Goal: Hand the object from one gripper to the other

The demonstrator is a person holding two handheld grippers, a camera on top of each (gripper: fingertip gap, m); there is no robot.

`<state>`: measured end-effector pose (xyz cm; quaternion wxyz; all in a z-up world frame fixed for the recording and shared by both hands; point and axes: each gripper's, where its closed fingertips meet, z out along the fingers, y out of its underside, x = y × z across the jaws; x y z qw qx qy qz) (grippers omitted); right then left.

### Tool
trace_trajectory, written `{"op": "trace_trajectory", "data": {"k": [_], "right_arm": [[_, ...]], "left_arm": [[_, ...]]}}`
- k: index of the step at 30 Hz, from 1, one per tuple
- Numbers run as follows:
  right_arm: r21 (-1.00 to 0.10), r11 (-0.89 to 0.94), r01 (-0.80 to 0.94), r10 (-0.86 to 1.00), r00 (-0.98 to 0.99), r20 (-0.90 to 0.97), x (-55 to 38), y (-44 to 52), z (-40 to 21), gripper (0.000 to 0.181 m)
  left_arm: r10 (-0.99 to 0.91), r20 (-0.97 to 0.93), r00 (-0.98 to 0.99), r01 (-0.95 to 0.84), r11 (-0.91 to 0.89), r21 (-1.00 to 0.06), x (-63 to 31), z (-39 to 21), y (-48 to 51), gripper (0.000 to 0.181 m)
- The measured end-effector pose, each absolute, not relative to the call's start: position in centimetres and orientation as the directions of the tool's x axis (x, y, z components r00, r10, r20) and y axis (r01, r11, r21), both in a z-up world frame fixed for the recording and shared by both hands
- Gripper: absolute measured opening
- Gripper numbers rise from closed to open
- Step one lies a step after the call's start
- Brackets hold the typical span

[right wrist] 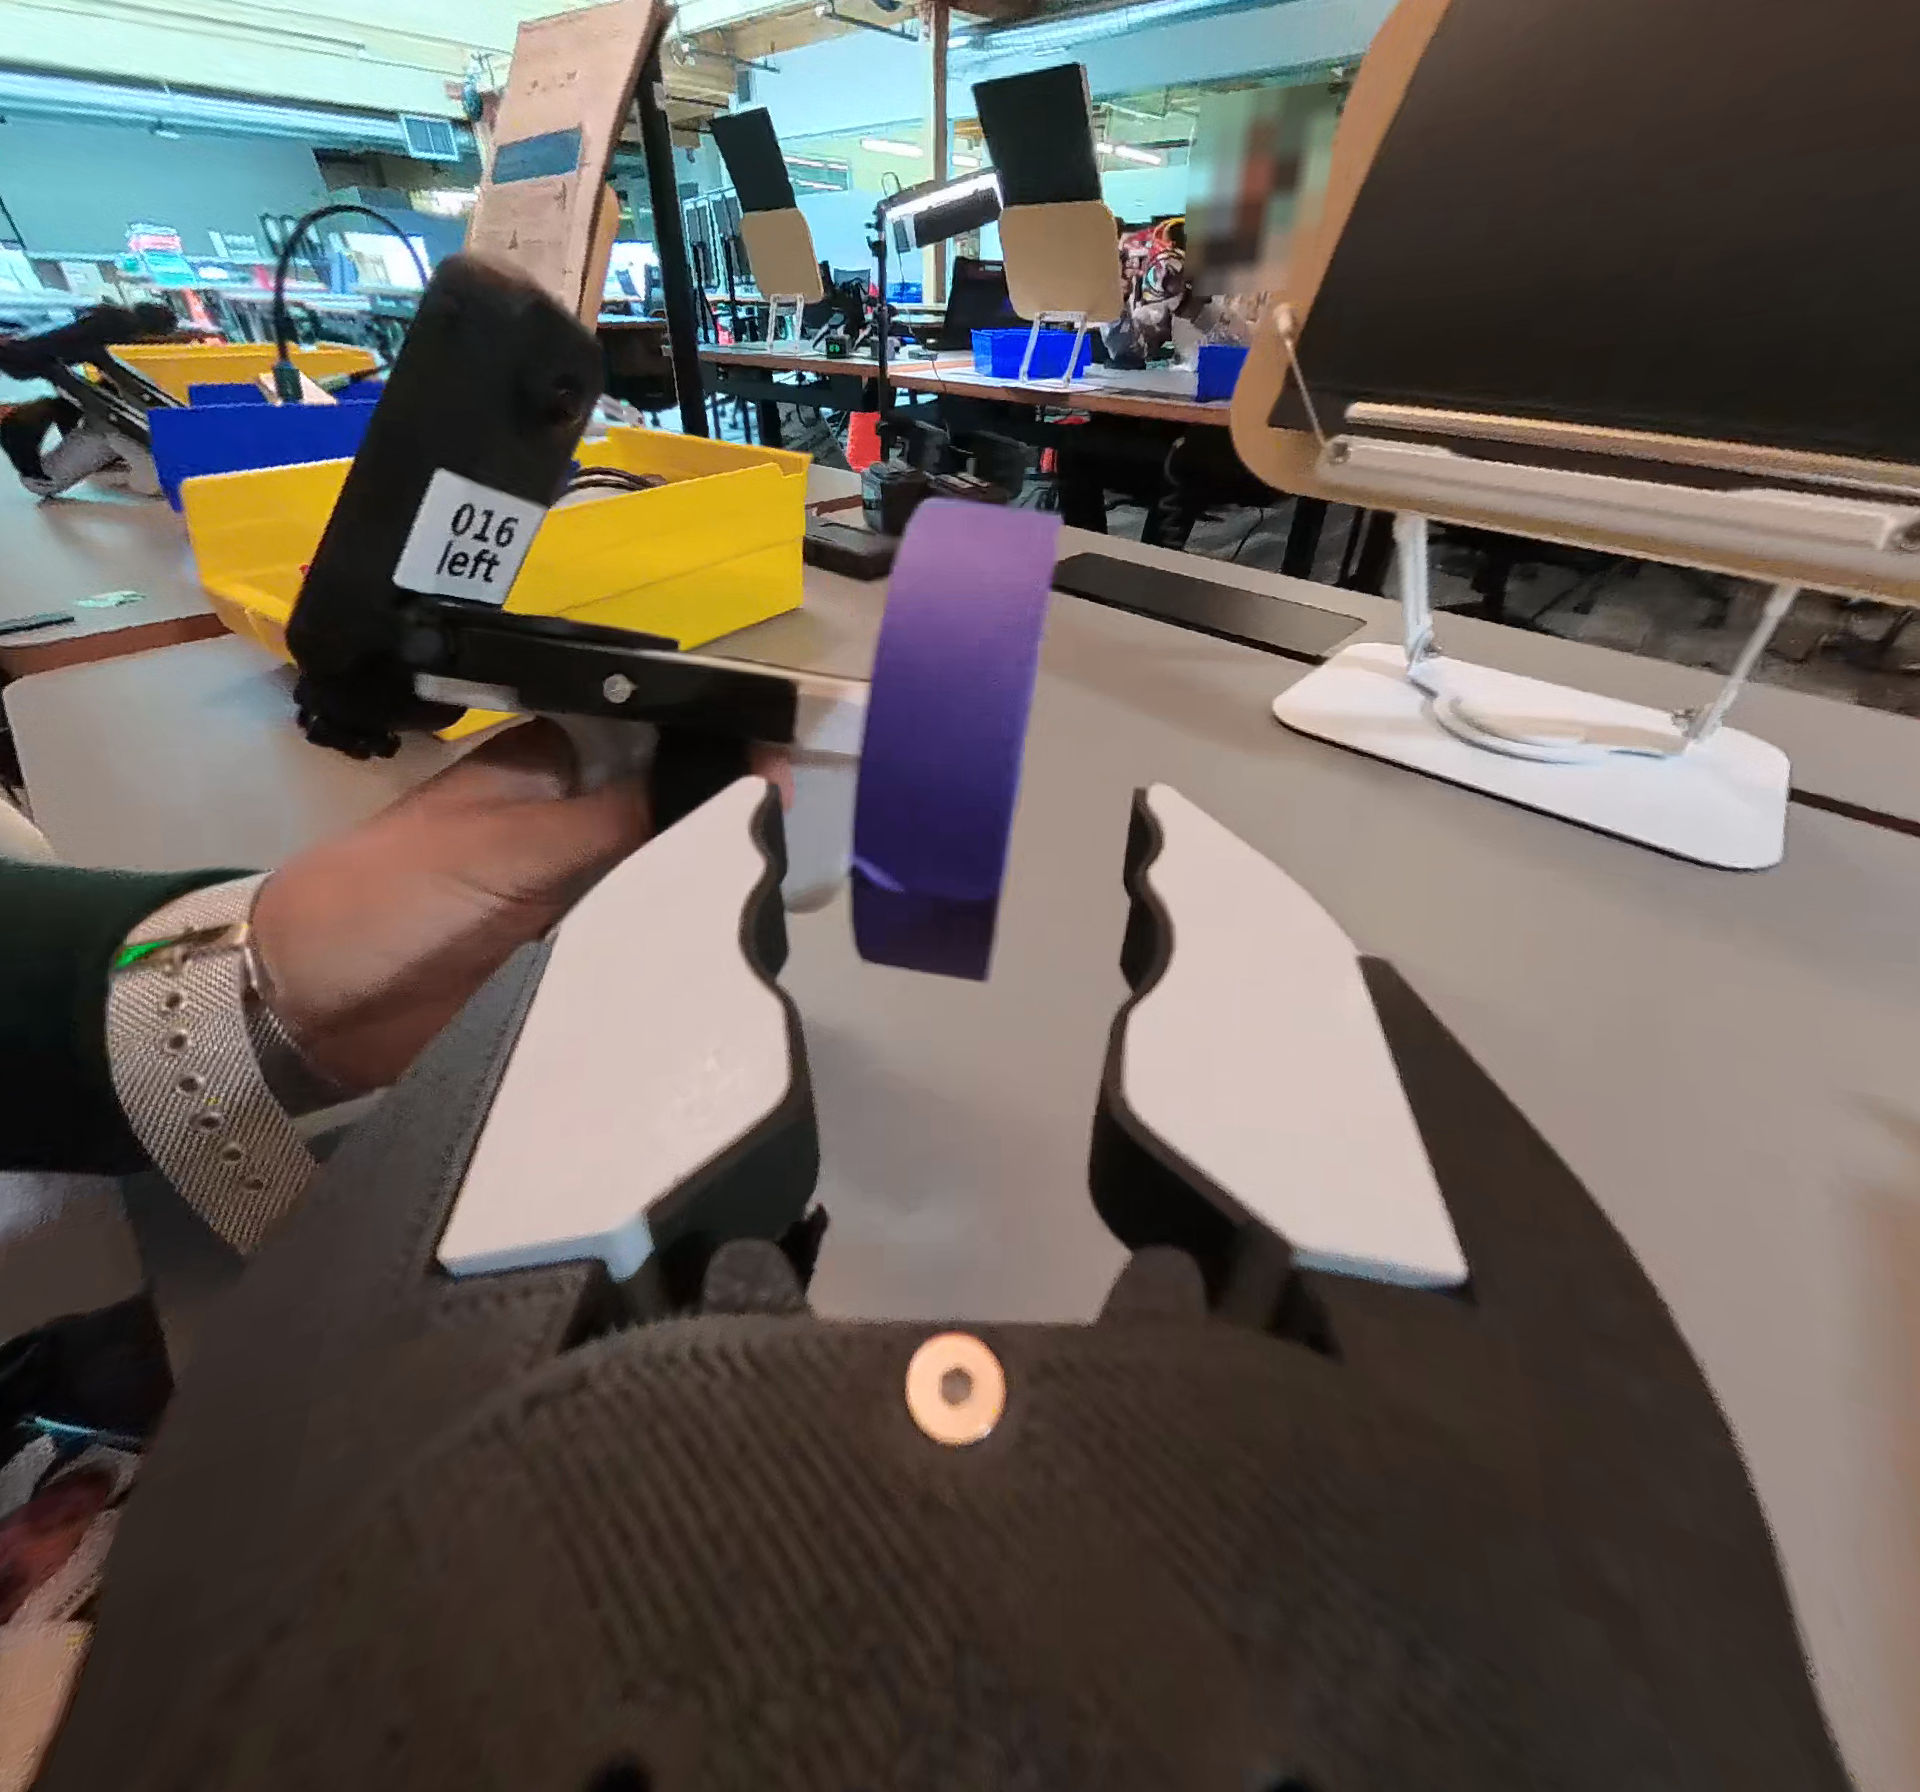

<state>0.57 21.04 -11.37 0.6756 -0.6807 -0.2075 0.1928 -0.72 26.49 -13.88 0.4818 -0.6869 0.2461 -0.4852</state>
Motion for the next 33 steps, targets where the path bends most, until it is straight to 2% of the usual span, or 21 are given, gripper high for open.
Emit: {"op": "trace_trajectory", "data": {"k": [3, 7, 14, 16, 17, 22, 27, 29, 33], "right_arm": [[-0.996, 0.058, 0.062, 0.511, 0.855, 0.083, 0.1, 20.9, -10.8, 0.057], [-0.993, 0.093, 0.072, 0.497, 0.861, 0.109, 0.9, 21.0, -10.0, 0.030], [-1.000, 0.013, -0.007, 0.583, 0.813, 0.002, 1.6, 21.2, -10.2, 0.029], [-0.999, -0.004, -0.052, 0.612, 0.790, -0.044, 2.3, 21.3, -9.8, 0.028], [-0.996, -0.021, -0.082, 0.632, 0.771, -0.077, 2.9, 21.3, -9.7, 0.028], [-0.920, -0.223, -0.323, 0.601, 0.697, -0.391, 7.4, 22.4, -10.4, 0.029], [-0.731, -0.411, -0.545, 0.637, 0.403, -0.657, 8.5, 22.0, -10.6, 0.028], [-0.685, -0.433, -0.587, 0.668, 0.301, -0.680, 8.0, 21.6, -9.9, 0.029], [-0.710, -0.456, -0.537, 0.705, 0.268, -0.656, 6.2, 20.8, -10.0, 0.029]], "left_arm": [[-0.820, 0.396, 0.413, 0.124, -0.380, -0.916, -0.4, -13.4, 26.1, 0.010], [-0.825, 0.385, 0.415, 0.142, -0.359, -0.923, -0.5, -13.0, 25.9, 0.011], [-0.844, 0.435, 0.313, 0.178, -0.398, -0.900, -0.4, -13.4, 25.3, 0.017], [-0.847, 0.467, 0.256, 0.226, -0.417, -0.880, -0.5, -12.9, 25.3, 0.038], [-0.850, 0.483, 0.211, 0.239, -0.435, -0.868, -0.5, -12.6, 25.2, 0.041], [-0.814, 0.581, 0.021, 0.127, -0.574, -0.809, 0.5, -14.0, 23.9, 0.041], [-0.769, 0.630, -0.110, 0.073, -0.638, -0.766, 1.5, -14.0, 22.2, 0.044], [-0.753, 0.633, -0.178, 0.055, -0.650, -0.758, 1.8, -13.7, 21.3, 0.044], [-0.679, 0.662, -0.318, 0.039, -0.707, -0.706, 1.9, -12.6, 19.8, 0.048]]}}
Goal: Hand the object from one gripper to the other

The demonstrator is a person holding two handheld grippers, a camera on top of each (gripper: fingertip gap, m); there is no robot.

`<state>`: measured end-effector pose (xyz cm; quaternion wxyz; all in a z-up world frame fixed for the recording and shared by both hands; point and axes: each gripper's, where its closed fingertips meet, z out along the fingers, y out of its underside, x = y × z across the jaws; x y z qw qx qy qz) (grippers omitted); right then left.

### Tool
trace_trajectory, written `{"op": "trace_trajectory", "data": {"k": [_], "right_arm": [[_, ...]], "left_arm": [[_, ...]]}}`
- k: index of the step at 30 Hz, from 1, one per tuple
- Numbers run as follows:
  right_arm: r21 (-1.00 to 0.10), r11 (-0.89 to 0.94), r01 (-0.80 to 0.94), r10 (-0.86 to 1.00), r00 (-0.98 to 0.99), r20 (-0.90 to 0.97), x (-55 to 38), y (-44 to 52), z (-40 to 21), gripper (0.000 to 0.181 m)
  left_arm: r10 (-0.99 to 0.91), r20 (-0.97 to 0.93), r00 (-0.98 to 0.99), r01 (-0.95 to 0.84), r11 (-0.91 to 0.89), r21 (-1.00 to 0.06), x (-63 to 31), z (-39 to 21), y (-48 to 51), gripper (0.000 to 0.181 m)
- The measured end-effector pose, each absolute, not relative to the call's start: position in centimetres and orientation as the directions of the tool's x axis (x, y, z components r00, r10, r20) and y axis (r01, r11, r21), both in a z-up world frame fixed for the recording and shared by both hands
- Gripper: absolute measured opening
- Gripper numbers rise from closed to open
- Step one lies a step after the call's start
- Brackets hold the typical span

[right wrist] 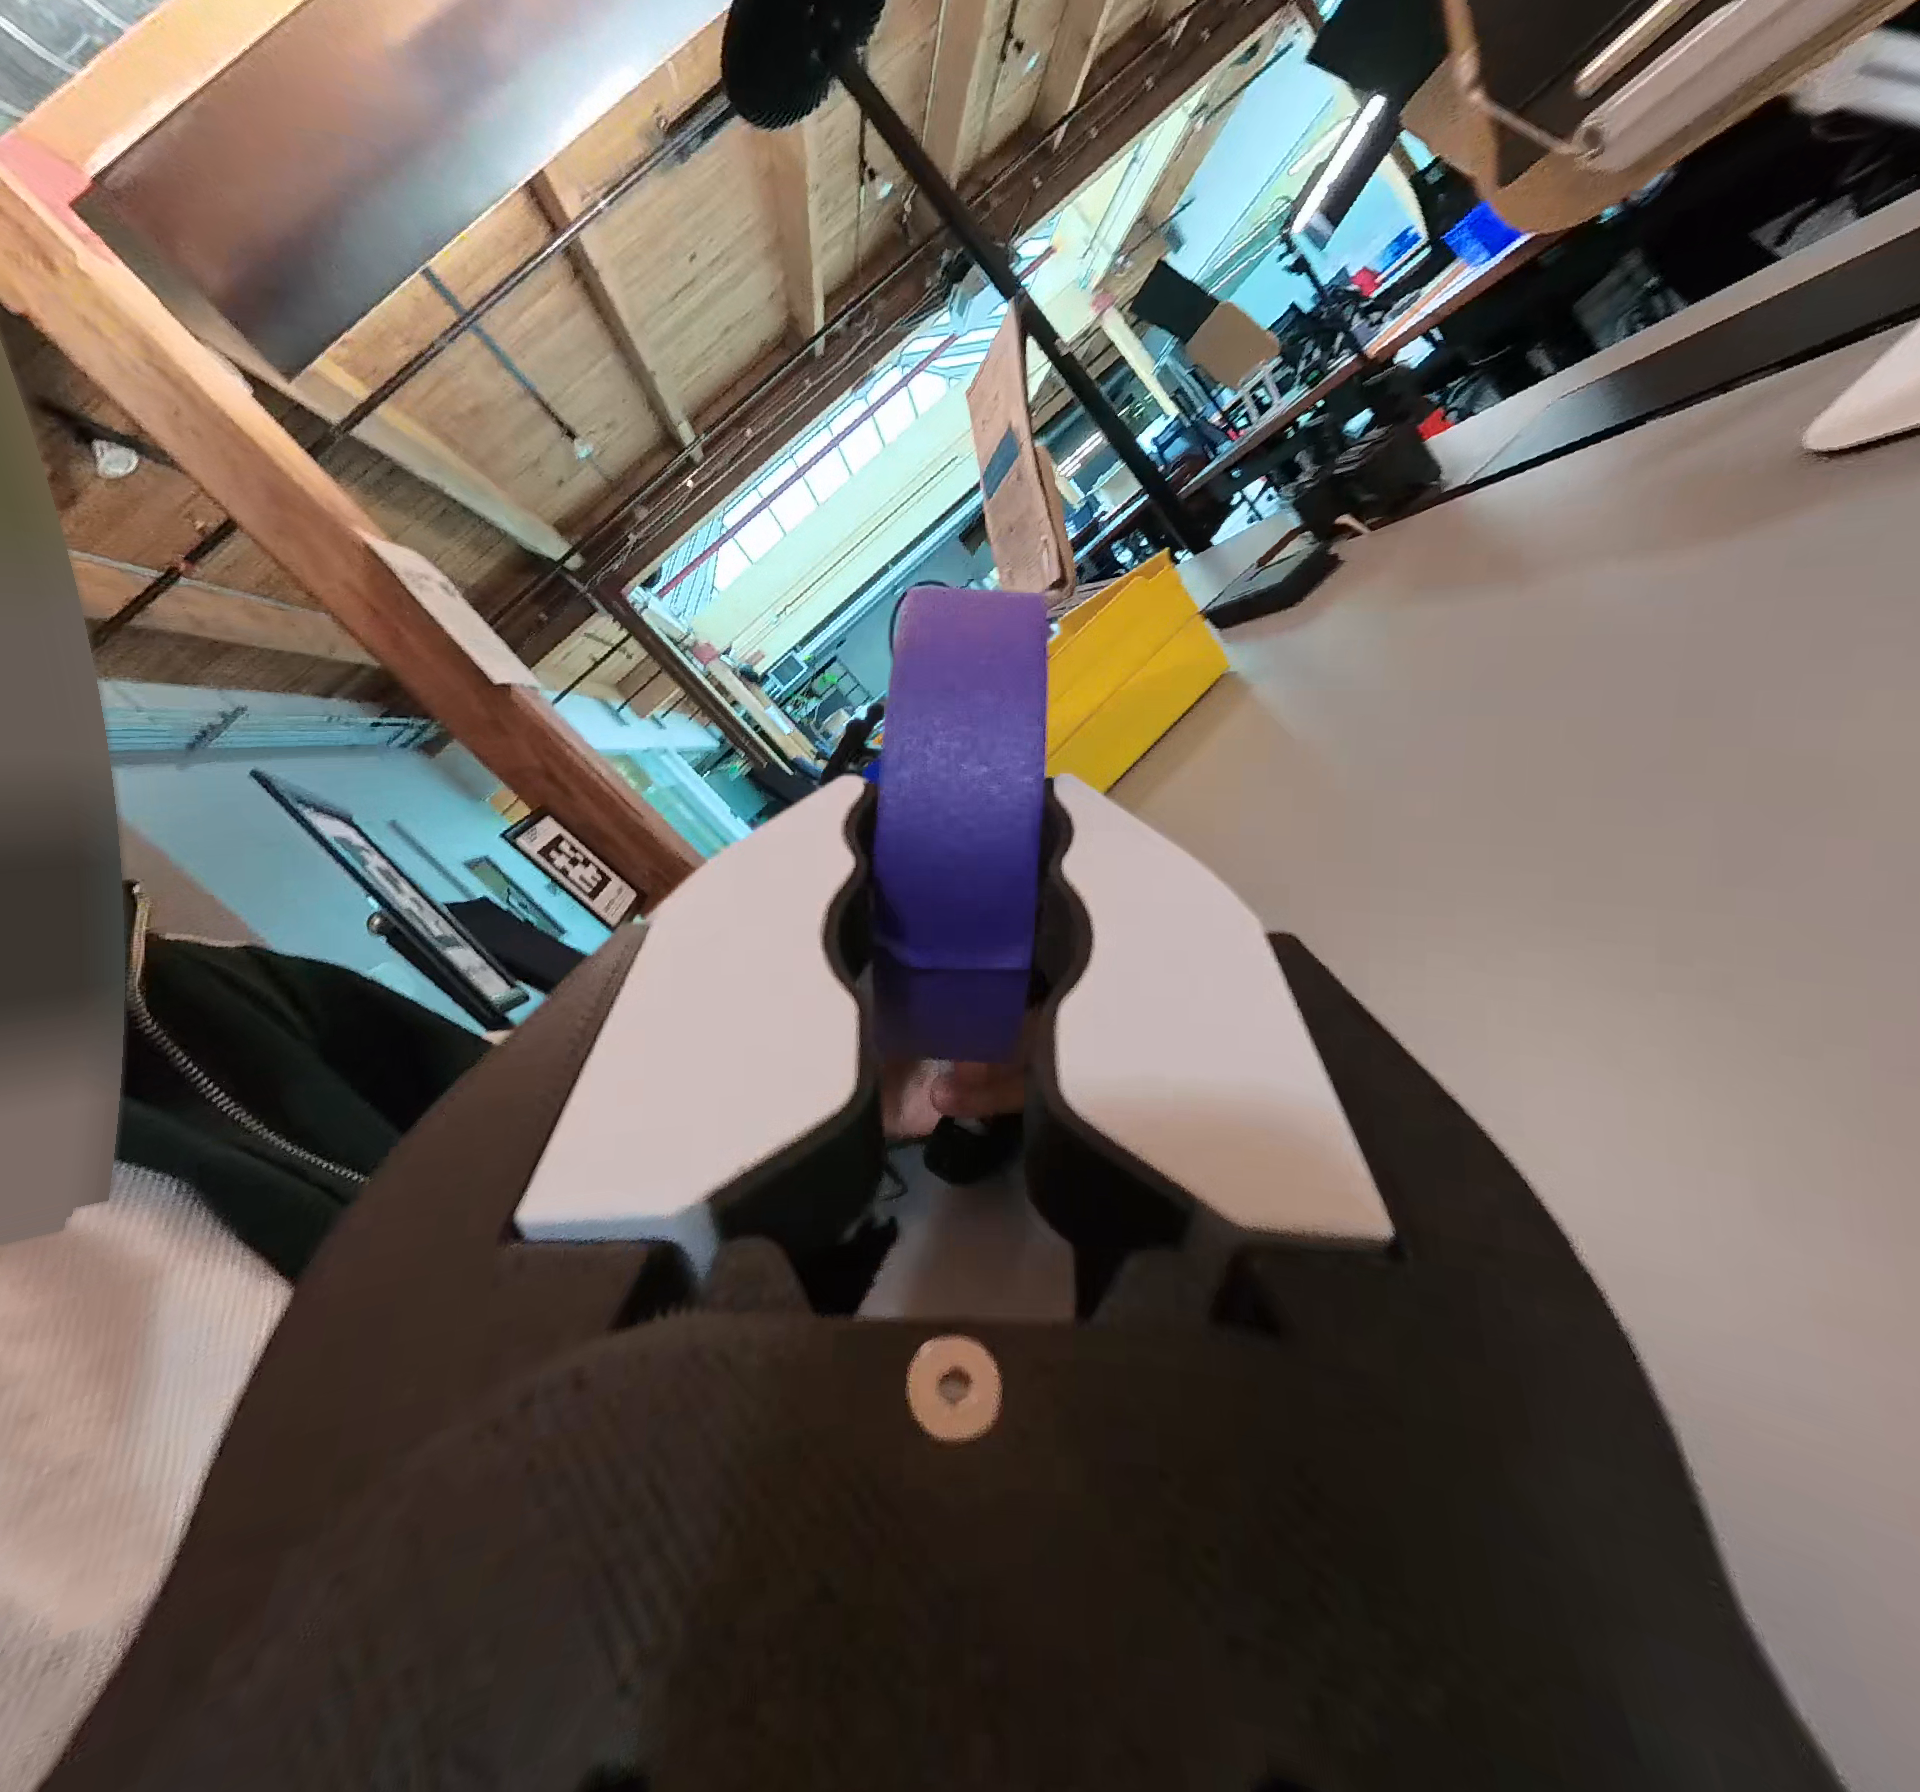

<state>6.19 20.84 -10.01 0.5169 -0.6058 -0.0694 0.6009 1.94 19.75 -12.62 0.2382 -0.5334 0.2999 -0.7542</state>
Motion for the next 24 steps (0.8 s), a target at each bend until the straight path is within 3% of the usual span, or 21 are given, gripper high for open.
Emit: {"op": "trace_trajectory", "data": {"k": [3, 8, 9, 11, 14, 24], "right_arm": [[-0.712, -0.464, -0.527, 0.715, 0.252, -0.653, 5.3, 20.5, -10.1, 0.029], [-0.761, -0.389, -0.518, 0.726, 0.336, -0.600, 5.2, 20.9, -10.2, 0.030], [-0.790, -0.355, -0.500, 0.725, 0.386, -0.570, 5.2, 21.2, -10.4, 0.038], [-0.834, -0.259, -0.488, 0.709, 0.490, -0.507, 5.9, 22.0, -10.2, 0.081], [-0.848, -0.207, -0.488, 0.677, 0.554, -0.484, 7.0, 22.5, -10.0, 0.093], [-0.970, -0.084, -0.228, 0.698, 0.681, -0.221, 6.3, 22.3, -10.6, 0.089]], "left_arm": [[-0.641, 0.669, -0.378, 0.027, -0.729, -0.684, 1.6, -12.1, 19.2, 0.030], [-0.630, 0.697, -0.343, 0.033, -0.749, -0.661, 1.3, -11.7, 20.1, 0.030], [-0.640, 0.695, -0.327, 0.044, -0.745, -0.666, 1.1, -11.6, 20.3, 0.030], [-0.672, 0.687, -0.277, 0.073, -0.728, -0.682, 0.7, -11.6, 21.1, 0.030], [-0.680, 0.696, -0.231, 0.117, -0.729, -0.674, 0.1, -11.6, 22.3, 0.030], [-0.591, 0.771, -0.237, 0.140, -0.806, -0.575, -0.7, -12.2, 23.7, 0.031]]}}
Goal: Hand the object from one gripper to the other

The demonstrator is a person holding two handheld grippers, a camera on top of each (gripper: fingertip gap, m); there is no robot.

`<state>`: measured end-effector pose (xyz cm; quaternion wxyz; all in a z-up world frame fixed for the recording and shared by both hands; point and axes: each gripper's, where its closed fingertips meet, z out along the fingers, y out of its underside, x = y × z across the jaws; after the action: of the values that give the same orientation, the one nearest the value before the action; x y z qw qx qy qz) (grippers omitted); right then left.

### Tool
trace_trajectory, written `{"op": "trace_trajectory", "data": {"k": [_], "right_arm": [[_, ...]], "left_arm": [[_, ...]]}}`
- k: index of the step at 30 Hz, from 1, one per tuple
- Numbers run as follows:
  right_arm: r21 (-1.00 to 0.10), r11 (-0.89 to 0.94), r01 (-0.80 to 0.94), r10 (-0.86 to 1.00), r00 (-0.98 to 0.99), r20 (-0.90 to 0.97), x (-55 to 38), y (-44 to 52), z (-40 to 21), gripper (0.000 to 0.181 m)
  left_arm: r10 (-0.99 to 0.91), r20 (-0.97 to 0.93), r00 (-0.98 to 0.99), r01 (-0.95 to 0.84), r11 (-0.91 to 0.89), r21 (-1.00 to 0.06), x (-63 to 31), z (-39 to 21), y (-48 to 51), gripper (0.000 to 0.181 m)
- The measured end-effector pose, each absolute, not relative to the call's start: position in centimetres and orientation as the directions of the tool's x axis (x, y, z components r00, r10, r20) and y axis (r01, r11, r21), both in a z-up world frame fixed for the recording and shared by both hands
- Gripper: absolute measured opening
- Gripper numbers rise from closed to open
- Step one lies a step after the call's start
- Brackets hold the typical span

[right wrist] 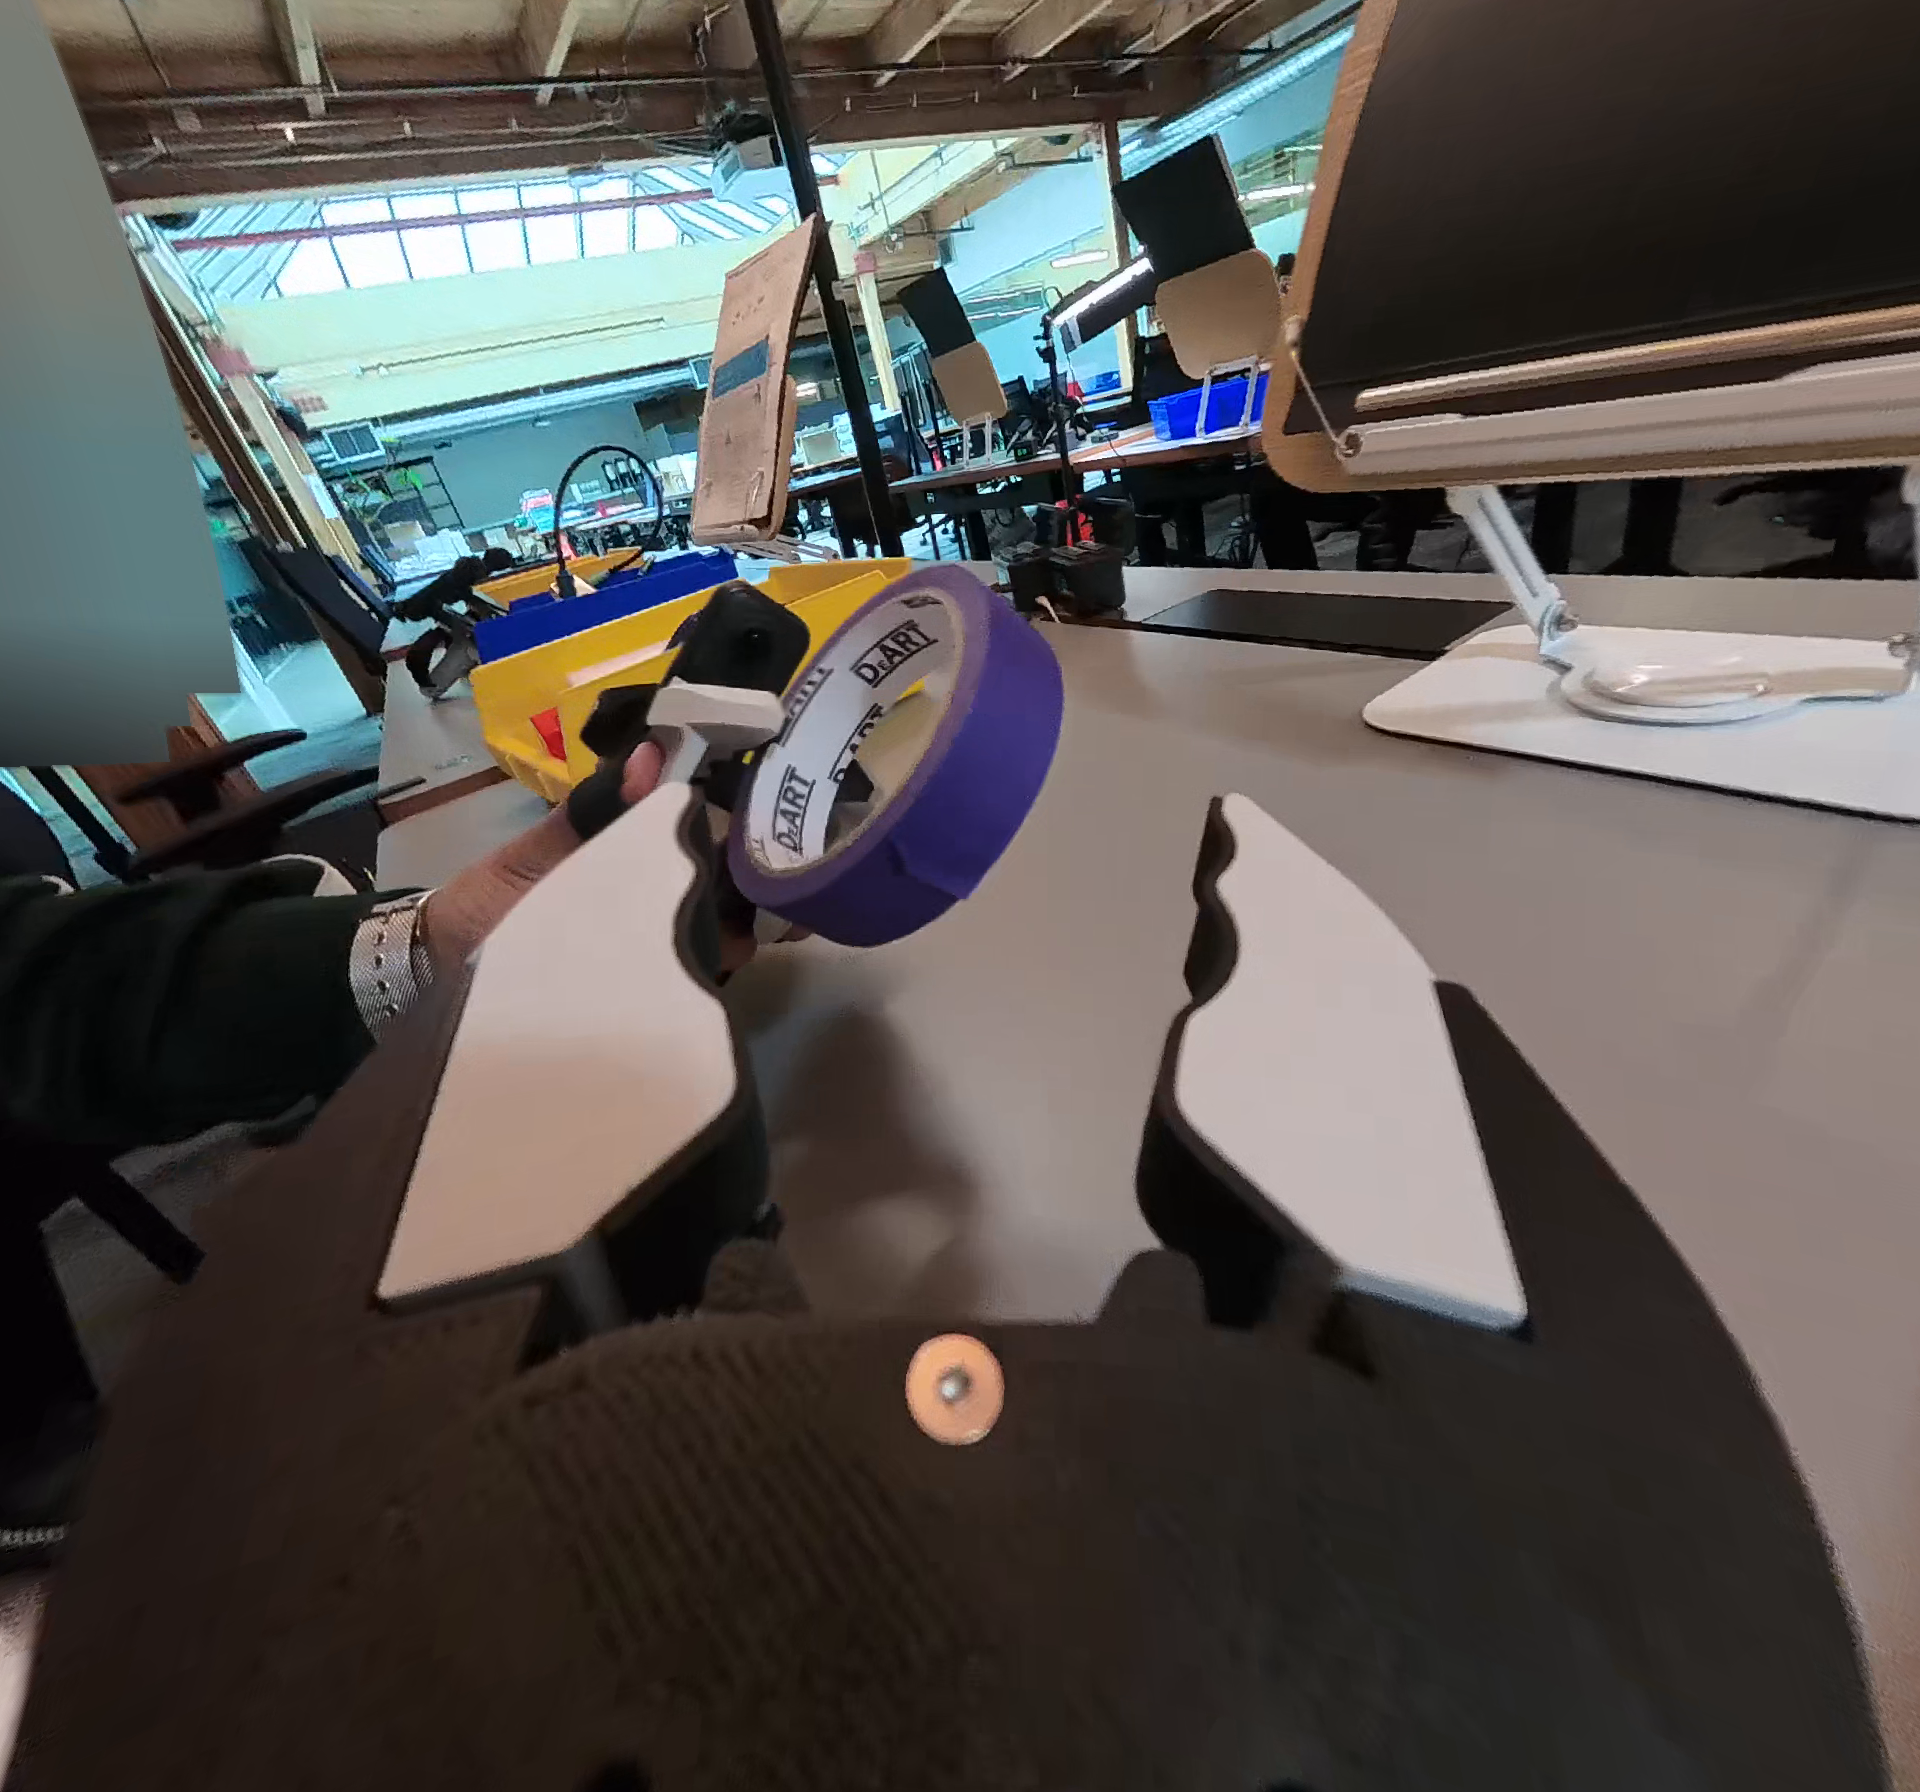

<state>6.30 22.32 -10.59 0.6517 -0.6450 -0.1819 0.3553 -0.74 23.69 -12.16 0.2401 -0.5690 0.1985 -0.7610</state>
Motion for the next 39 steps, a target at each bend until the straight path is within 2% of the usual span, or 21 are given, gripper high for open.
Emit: {"op": "trace_trajectory", "data": {"k": [2, 5, 9, 12, 18, 23, 28, 34, 39], "right_arm": [[-0.988, -0.027, -0.150, 0.699, 0.703, -0.126, 6.0, 22.1, -10.5, 0.090], [-0.980, 0.160, 0.116, 0.692, 0.695, 0.195, 5.2, 21.1, -10.5, 0.085], [-0.782, 0.391, 0.486, 0.550, 0.558, 0.621, 4.2, 19.8, -11.4, 0.071], [-0.629, 0.433, 0.646, 0.476, 0.429, 0.768, 3.7, 19.7, -12.8, 0.067], [-0.517, 0.457, 0.724, 0.443, 0.319, 0.838, 3.2, 19.4, -13.9, 0.062], [-0.370, 0.421, 0.828, 0.440, 0.170, 0.882, 2.6, 19.4, -16.2, 0.049], [-0.276, 0.304, 0.912, 0.462, 0.112, 0.880, 2.5, 20.2, -18.5, 0.043], [-0.337, 0.265, 0.903, 0.519, 0.161, 0.839, 1.9, 20.1, -19.2, 0.037], [-0.304, 0.261, 0.916, 0.530, 0.128, 0.838, 1.7, 19.9, -19.9, 0.020]], "left_arm": [[-0.574, 0.783, -0.239, 0.125, -0.818, -0.562, -0.7, -12.3, 23.6, 0.031], [-0.516, 0.819, -0.251, 0.094, -0.855, -0.510, -0.6, -12.6, 23.5, 0.032], [-0.444, 0.859, -0.253, 0.062, -0.894, -0.444, -0.3, -13.4, 23.4, 0.032], [-0.414, 0.871, -0.264, 0.052, -0.908, -0.416, -0.3, -13.6, 23.4, 0.032], [-0.436, 0.875, -0.211, 0.018, -0.897, -0.442, 0.1, -14.4, 23.1, 0.032], [-0.571, 0.817, -0.077, -0.013, -0.819, -0.574, 0.4, -15.1, 22.9, 0.032], [-0.699, 0.715, 0.014, -0.035, -0.715, -0.698, 0.8, -14.9, 22.4, 0.032], [-0.747, 0.664, 0.035, -0.058, -0.664, -0.745, 1.8, -15.1, 21.3, 0.031], [-0.742, 0.669, 0.025, -0.050, -0.670, -0.741, 1.9, -15.1, 21.0, 0.031]]}}
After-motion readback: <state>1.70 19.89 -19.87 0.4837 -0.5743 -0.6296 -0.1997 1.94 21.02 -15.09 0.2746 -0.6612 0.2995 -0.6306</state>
